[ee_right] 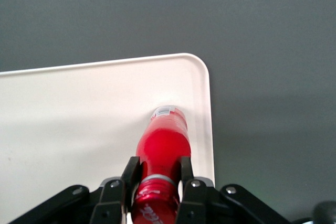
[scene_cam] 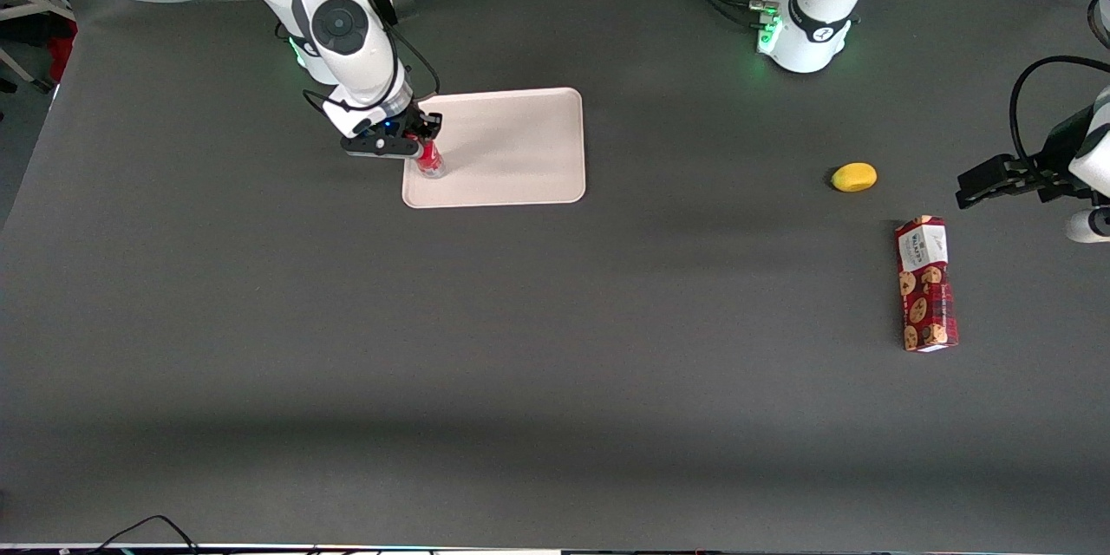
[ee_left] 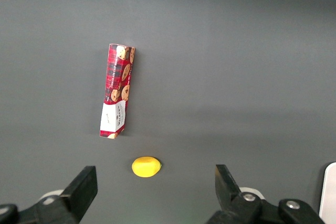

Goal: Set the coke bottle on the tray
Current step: 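Lower the bottle onto the tray and open the right gripper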

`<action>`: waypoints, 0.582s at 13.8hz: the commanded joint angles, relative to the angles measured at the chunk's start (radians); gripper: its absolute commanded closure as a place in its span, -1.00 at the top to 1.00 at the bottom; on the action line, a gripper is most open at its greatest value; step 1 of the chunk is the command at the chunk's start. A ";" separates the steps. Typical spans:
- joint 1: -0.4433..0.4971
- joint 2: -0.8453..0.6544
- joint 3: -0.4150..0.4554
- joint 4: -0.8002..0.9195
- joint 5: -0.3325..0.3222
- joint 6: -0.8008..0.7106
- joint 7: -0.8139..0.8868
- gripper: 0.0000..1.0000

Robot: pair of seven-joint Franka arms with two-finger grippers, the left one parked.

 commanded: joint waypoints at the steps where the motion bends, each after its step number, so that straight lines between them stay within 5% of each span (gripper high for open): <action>1: 0.011 -0.059 0.000 -0.041 0.039 0.032 -0.018 -1.00; 2: 0.011 -0.059 0.000 -0.044 0.057 0.038 -0.018 -0.68; 3: 0.011 -0.059 0.000 -0.044 0.067 0.037 -0.019 0.07; 5: 0.010 -0.059 0.000 -0.044 0.068 0.037 -0.018 0.82; 6: 0.010 -0.059 0.000 -0.041 0.067 0.035 -0.018 1.00; 8: 0.008 -0.059 -0.005 -0.029 0.068 0.028 -0.016 1.00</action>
